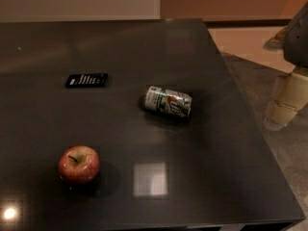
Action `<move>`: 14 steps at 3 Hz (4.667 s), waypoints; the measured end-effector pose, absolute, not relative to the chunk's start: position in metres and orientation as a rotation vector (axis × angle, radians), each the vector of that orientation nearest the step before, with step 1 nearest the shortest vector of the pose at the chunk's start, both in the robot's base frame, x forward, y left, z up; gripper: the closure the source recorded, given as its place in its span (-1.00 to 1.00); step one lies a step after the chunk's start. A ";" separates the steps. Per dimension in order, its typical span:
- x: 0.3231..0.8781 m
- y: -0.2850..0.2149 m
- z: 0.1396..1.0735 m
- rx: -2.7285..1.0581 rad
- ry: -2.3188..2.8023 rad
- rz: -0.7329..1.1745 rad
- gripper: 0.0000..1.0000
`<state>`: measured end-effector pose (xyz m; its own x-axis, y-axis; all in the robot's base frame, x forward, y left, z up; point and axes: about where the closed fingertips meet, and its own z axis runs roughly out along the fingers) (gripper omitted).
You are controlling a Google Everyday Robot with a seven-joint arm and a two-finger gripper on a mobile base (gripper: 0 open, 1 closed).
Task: Place 7up can upright
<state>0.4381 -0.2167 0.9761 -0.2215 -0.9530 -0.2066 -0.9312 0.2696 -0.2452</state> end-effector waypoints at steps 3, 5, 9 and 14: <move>0.466 -0.200 0.971 -1.893 2.086 -0.035 -1.00; 0.480 -0.172 0.961 -2.145 1.749 -0.001 -1.00; 0.497 -0.105 0.946 -2.710 0.886 -0.047 -1.00; 0.506 -0.087 0.935 -2.879 0.437 -0.144 -1.00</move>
Offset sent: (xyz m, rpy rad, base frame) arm 0.0210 0.0112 -0.0039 0.0050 0.0417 0.1469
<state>0.5059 -0.0868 0.9351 0.9509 -0.3031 0.0625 -0.2809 -0.9302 -0.2364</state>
